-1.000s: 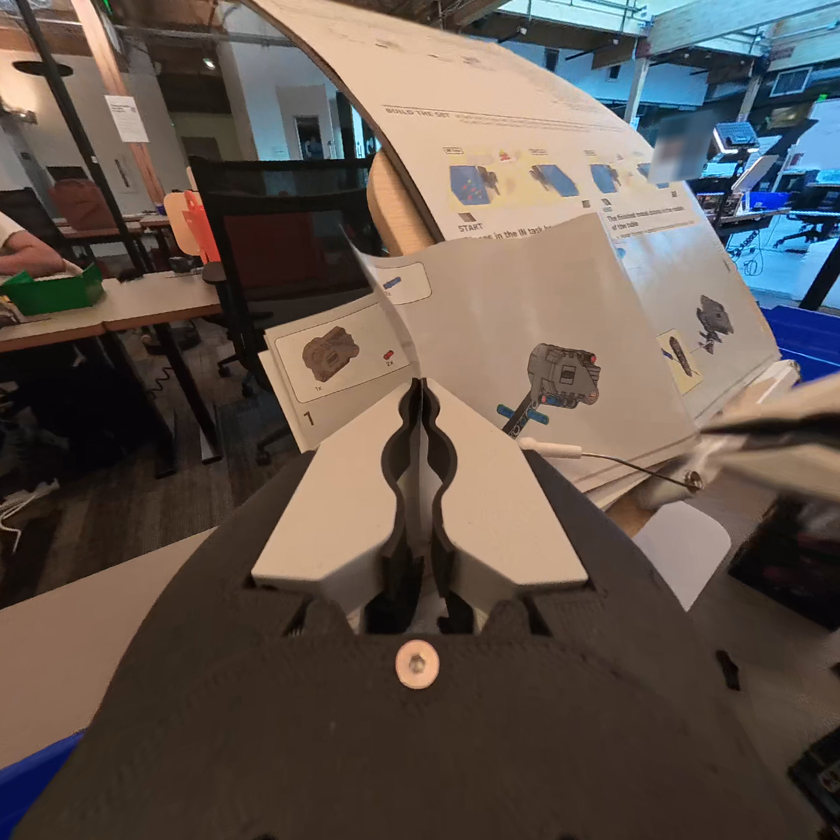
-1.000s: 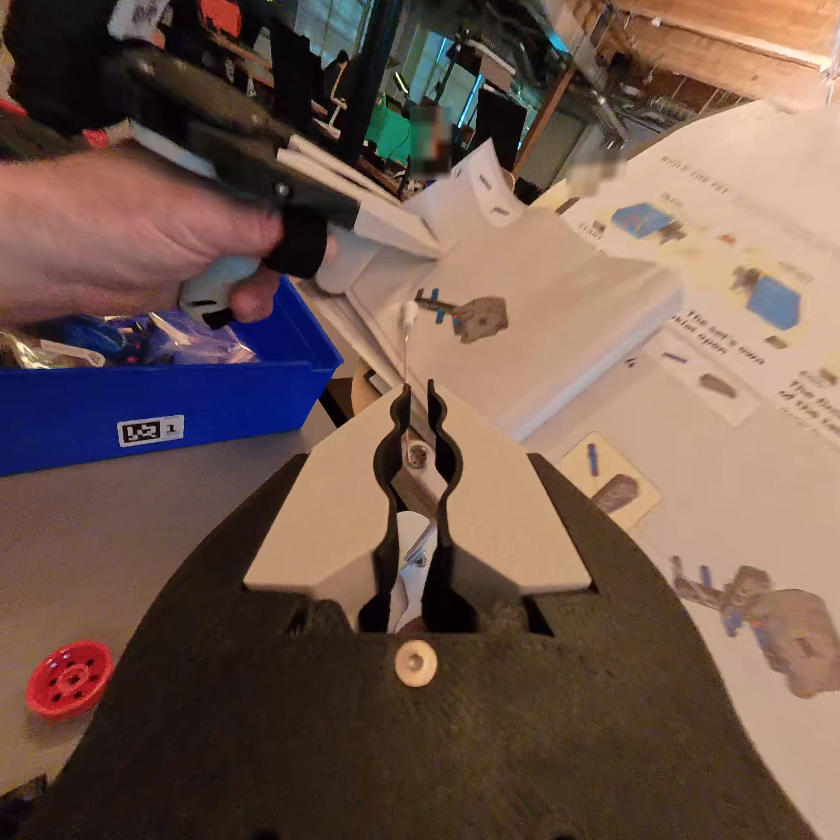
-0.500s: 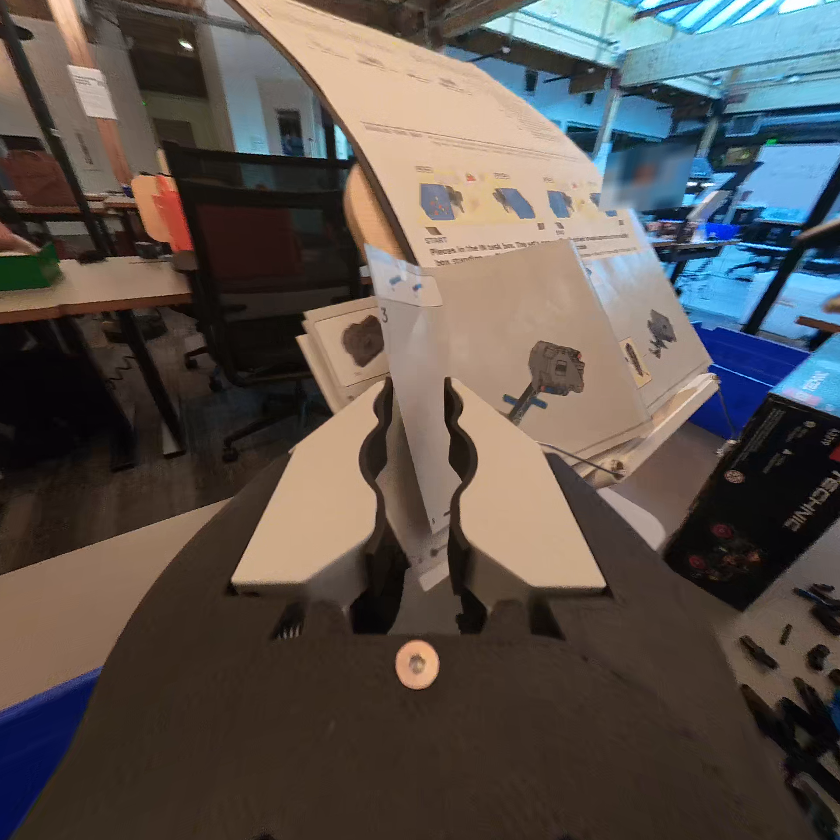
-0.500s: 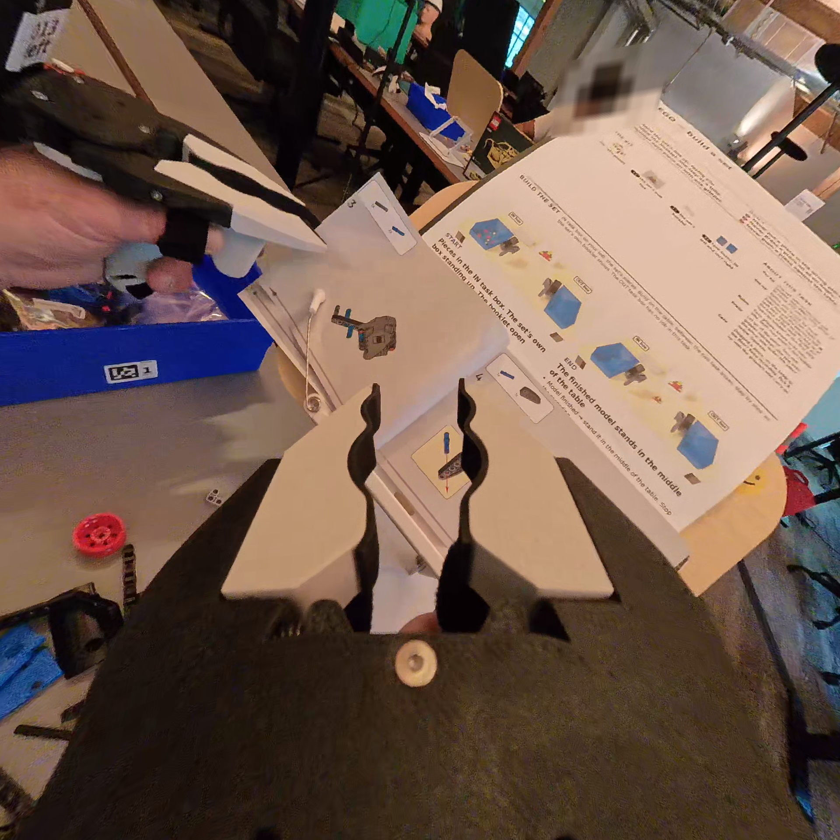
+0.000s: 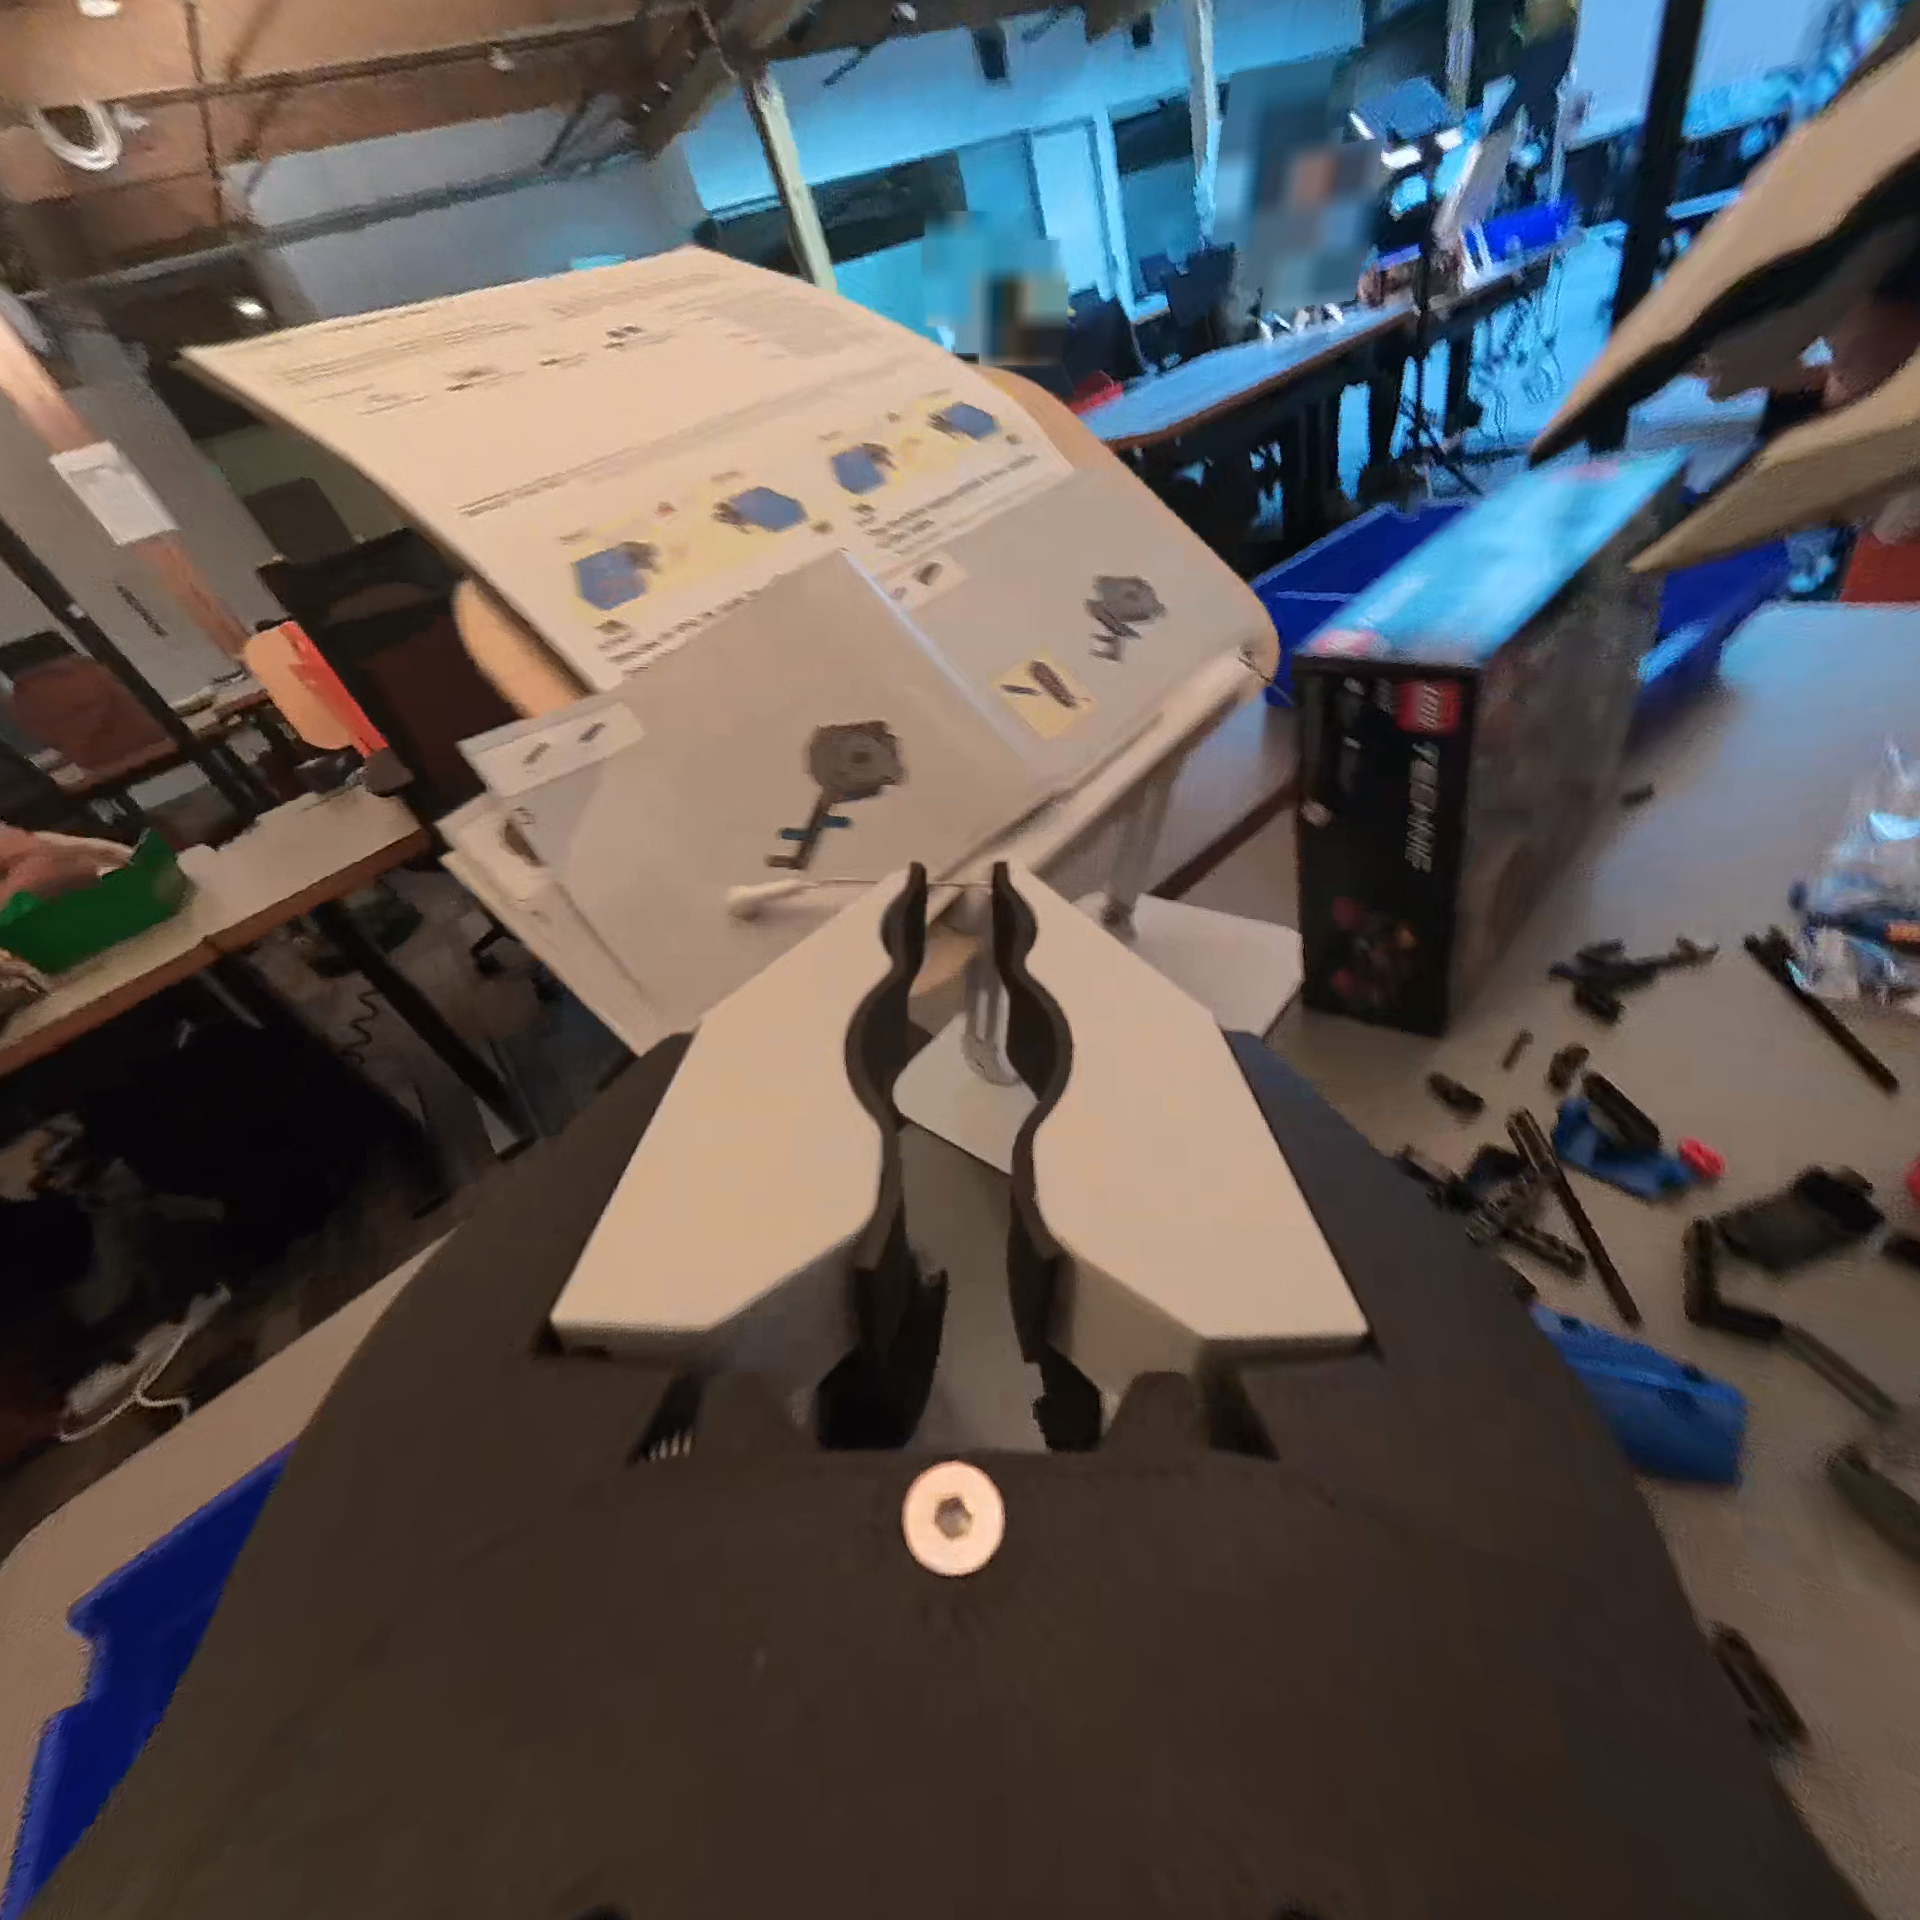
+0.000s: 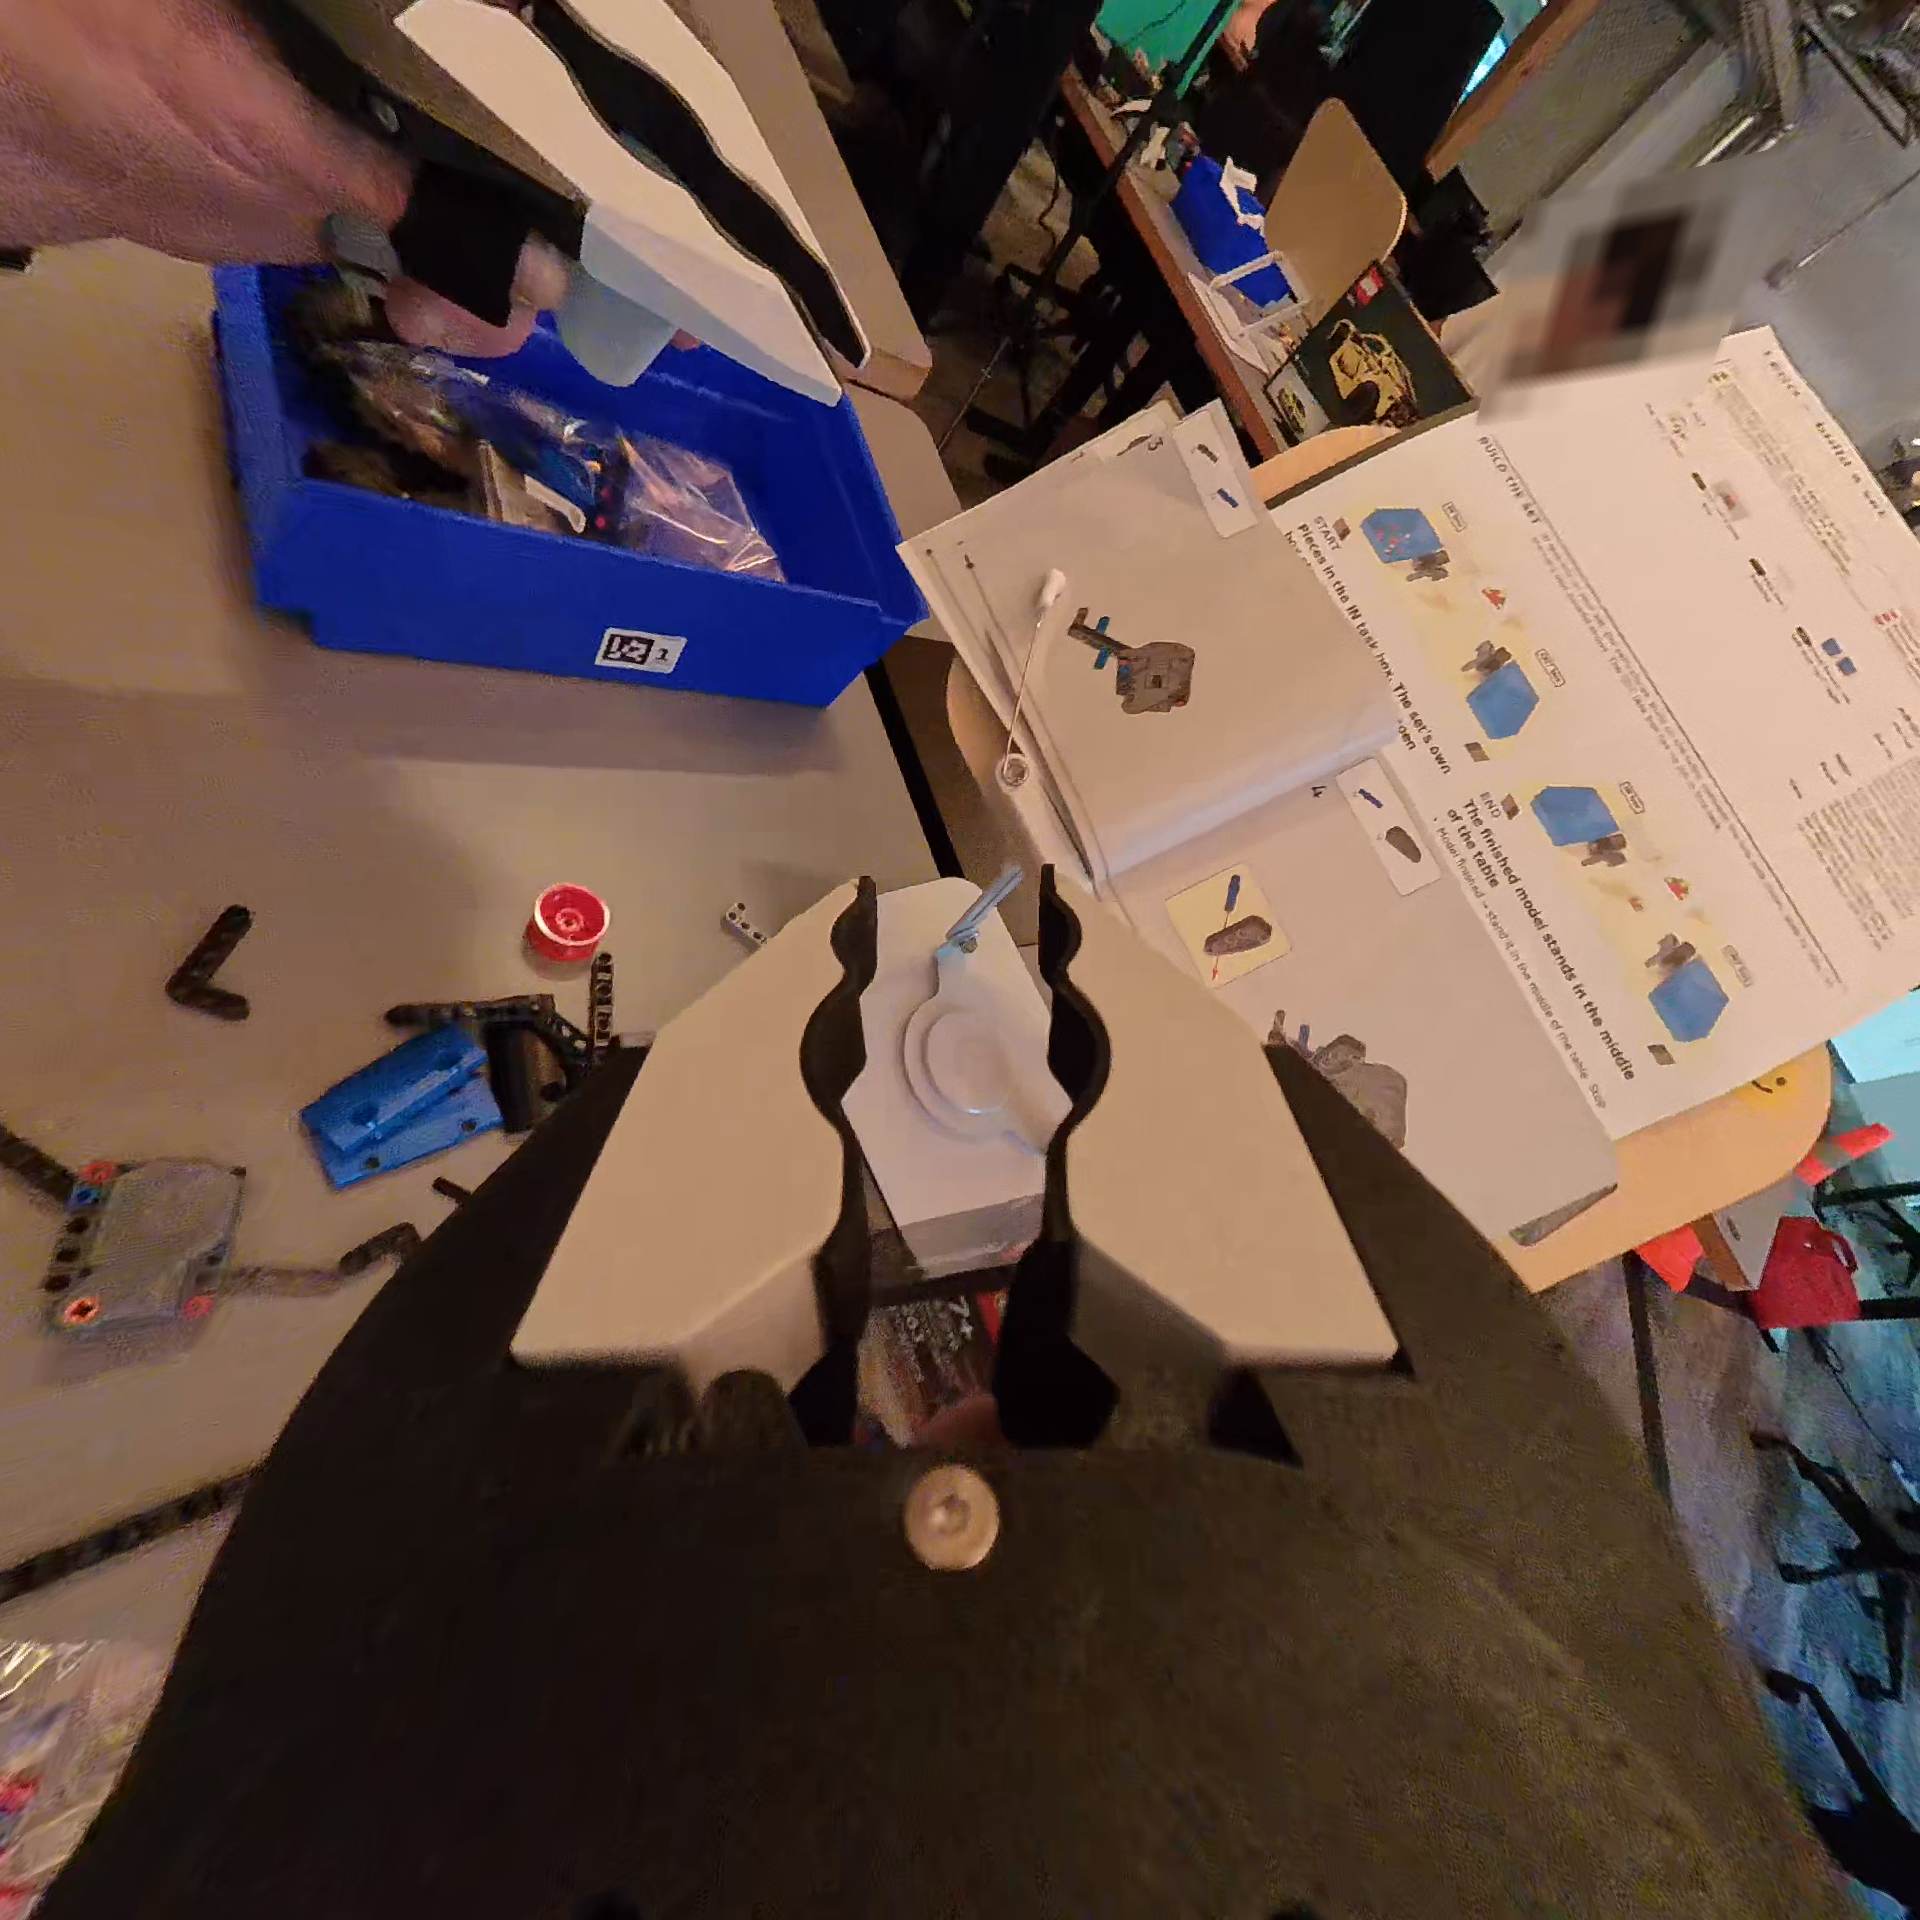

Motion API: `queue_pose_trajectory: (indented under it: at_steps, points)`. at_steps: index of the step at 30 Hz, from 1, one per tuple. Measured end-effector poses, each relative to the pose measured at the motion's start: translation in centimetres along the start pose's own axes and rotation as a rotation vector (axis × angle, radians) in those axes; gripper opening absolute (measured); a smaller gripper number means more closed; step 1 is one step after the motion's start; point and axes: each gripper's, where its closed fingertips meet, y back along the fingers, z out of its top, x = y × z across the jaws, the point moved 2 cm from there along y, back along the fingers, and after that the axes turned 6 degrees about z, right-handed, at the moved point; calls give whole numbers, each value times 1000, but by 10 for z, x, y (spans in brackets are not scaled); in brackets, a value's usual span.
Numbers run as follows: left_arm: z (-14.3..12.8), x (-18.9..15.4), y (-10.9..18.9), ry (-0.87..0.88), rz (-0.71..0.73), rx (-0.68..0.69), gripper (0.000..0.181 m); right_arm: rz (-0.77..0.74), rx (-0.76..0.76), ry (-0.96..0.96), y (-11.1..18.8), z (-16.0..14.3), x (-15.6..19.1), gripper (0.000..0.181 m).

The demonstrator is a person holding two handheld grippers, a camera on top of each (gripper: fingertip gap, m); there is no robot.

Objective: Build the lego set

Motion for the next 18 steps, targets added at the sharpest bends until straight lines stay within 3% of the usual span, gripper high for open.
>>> queue_pose_trajectory:
  at_steps: [4, 10, 15, 18]
  points:
    - [-24, -61, 11, -114, -86, 103, 25, 16, 7, -20, 20, -18, 35, 28]
    - [-60, -140, 12, -81, -226, 139, 22, 46, 35, -140, 34, -63, 77, 27]
    - [-97, -160, -2, -158, -219, 163, 19, 39, 25, -232, 40, -92, 100, 27]
    - [-111, -167, -4, -118, -262, 194, 25, 33, -3, -320, 47, -104, 106, 28]
